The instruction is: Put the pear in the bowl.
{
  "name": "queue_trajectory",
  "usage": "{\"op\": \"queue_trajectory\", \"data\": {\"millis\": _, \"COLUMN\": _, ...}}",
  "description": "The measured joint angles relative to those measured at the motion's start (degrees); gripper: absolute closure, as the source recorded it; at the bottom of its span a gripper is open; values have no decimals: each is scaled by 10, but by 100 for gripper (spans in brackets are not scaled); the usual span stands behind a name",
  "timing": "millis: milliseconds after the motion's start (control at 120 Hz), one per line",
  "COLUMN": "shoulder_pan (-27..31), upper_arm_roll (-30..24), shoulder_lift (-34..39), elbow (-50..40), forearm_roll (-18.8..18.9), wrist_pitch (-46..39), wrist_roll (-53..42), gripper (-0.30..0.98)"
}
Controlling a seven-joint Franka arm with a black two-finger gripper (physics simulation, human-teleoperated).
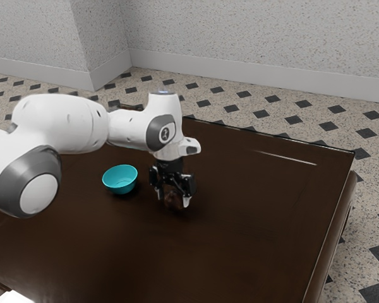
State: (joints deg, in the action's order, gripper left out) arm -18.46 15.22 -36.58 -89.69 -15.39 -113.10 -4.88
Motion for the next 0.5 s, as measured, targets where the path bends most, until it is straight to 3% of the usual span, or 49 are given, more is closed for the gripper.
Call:
{"op": "queue_trajectory", "data": {"millis": 333, "shoulder_pan": 0, "upper_arm_roll": -2, "shoulder_lift": -16, "elbow": 4, "forearm_roll": -8, "wrist_pitch": -12, "wrist_roll": -3, "gripper": 1}}
{"op": "queue_trajectory", "data": {"millis": 500, "shoulder_pan": 0, "upper_arm_roll": -2, "shoulder_lift": -16, "elbow": 6, "forearm_roll": -8, "wrist_pitch": -15, "wrist_roll": -3, "gripper": 20}}
